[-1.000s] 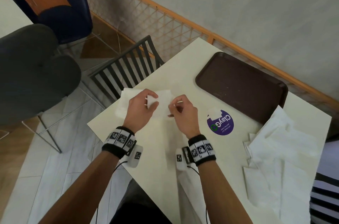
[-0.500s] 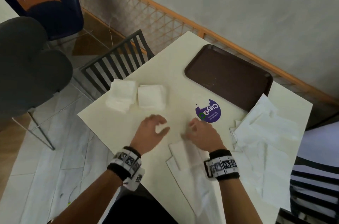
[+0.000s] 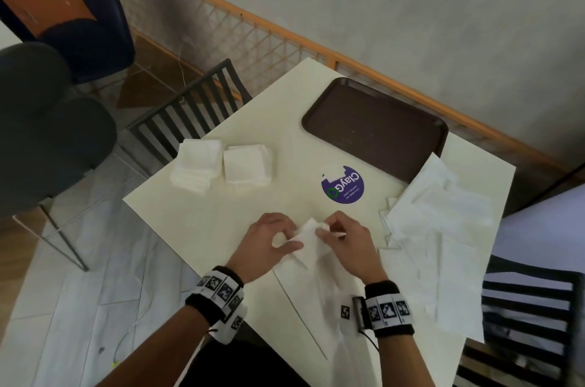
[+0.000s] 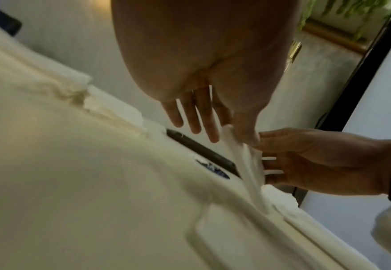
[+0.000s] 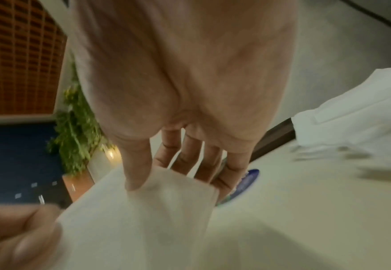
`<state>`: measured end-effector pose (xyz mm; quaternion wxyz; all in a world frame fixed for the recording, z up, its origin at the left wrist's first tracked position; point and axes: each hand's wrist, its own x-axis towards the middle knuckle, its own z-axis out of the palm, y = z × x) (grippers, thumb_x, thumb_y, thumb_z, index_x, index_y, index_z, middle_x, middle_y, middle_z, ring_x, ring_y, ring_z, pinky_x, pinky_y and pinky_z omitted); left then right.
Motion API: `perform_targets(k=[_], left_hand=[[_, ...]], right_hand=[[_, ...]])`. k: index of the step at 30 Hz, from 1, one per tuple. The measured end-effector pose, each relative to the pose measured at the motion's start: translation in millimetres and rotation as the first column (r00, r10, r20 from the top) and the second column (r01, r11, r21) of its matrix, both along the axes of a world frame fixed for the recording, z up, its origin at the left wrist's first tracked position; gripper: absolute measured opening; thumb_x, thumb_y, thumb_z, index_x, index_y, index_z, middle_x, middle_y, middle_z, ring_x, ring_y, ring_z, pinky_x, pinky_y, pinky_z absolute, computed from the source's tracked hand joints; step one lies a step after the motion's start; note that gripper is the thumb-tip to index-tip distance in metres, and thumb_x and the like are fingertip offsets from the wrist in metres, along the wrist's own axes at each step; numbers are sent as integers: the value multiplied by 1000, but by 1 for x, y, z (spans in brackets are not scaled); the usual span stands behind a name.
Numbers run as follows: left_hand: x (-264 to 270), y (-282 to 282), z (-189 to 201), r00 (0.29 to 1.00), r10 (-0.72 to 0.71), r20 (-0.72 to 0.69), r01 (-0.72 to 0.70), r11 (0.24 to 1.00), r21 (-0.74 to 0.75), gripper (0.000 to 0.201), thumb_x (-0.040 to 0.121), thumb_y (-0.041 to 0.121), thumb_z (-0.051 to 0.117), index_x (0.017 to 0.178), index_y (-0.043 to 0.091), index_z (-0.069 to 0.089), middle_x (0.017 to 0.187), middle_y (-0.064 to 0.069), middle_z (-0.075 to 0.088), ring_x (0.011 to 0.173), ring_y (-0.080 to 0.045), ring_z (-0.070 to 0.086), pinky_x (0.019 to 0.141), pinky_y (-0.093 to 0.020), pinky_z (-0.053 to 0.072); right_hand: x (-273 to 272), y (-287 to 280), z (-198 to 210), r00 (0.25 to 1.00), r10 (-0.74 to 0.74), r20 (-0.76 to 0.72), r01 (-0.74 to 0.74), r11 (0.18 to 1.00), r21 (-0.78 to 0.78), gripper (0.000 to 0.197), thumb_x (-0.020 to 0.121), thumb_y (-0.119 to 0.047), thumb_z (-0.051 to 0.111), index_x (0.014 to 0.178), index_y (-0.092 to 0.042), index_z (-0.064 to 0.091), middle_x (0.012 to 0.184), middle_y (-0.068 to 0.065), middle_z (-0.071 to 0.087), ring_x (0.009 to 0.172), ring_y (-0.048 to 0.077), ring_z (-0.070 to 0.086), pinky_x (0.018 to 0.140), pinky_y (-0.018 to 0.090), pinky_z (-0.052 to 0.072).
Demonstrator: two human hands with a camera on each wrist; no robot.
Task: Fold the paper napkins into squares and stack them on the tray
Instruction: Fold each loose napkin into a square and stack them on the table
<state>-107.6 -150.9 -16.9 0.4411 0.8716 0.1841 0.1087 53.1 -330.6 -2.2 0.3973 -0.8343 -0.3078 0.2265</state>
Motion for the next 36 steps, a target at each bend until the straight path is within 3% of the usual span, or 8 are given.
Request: perform_targets(k=[7, 11, 16, 22, 26, 29, 31, 36], left_hand=[[7, 16, 78, 982, -114, 151, 114, 993, 10, 16, 92, 38, 84, 85, 26, 77, 143, 22, 61, 151, -7, 43, 123, -34, 36], [10, 14, 117, 956, 6, 293, 9, 999, -48, 15, 92, 31, 84, 85, 19, 78, 127, 13, 64, 134, -21, 58, 115, -33, 43], [10, 23, 140, 933, 119, 338, -106, 993, -57, 17, 92, 39, 80, 93, 22, 76, 108, 10, 61, 113, -22, 58, 101, -30, 49], [10, 34, 151, 916, 269, 297, -211, 954, -214, 12, 99, 27, 77, 100, 20, 67, 87, 8, 78, 94, -13, 75, 92, -29, 57], [8, 40, 151, 917, 270, 294, -190, 943, -272, 14, 96, 21, 80, 106, 25, 70, 84, 7, 77, 80, -9, 71, 81, -21, 55], [4, 47, 152, 927, 218, 305, -137, 954, -266, 24, 99, 27, 79, 105, 4, 74, 97, -15, 75, 89, -34, 71, 86, -49, 61], [1, 50, 155, 918, 198, 343, -117, 963, -242, 19, 100, 18, 78, 105, -1, 77, 99, -14, 76, 94, -39, 71, 87, -58, 59], [-3, 57, 173, 906, 107, 408, -62, 990, -124, 27, 97, -9, 70, 104, 12, 85, 102, 2, 82, 94, -26, 78, 83, -47, 64]], right_hand=[[13, 21, 93, 991, -118, -66, 133, 935, 328, 13, 107, -31, 72, 100, -27, 84, 109, -15, 82, 106, 10, 74, 96, 35, 57], [8, 30, 104, 973, -124, -194, 191, 906, 379, 45, 111, -58, 49, 118, -28, 81, 119, -9, 79, 111, 16, 72, 95, 40, 57], [-7, 36, 104, 903, -5, -429, 194, 897, 398, 77, 105, -79, 34, 120, -22, 82, 130, -5, 78, 129, 16, 68, 121, 45, 46], [-17, 51, 119, 783, 61, -618, 140, 952, 271, 97, 90, -89, 36, 118, -9, 82, 115, 10, 83, 113, 23, 77, 110, 41, 55], [-22, 64, 125, 770, 173, -614, 208, 842, 498, 51, 100, -55, 68, 112, -6, 80, 113, 16, 79, 104, 26, 72, 96, 42, 56], [-18, 68, 127, 757, 264, -597, 263, 714, 649, 31, 99, -15, 73, 127, -2, 72, 133, 25, 73, 118, 34, 71, 100, 46, 58], [-13, 71, 126, 765, 267, -587, 278, 684, 674, 25, 96, -7, 74, 121, -3, 73, 128, 22, 75, 116, 34, 71, 100, 46, 58], [-7, 76, 122, 859, 254, -445, 161, 692, 704, 18, 90, 2, 70, 102, -11, 74, 101, 8, 70, 93, 26, 64, 74, 33, 53]])
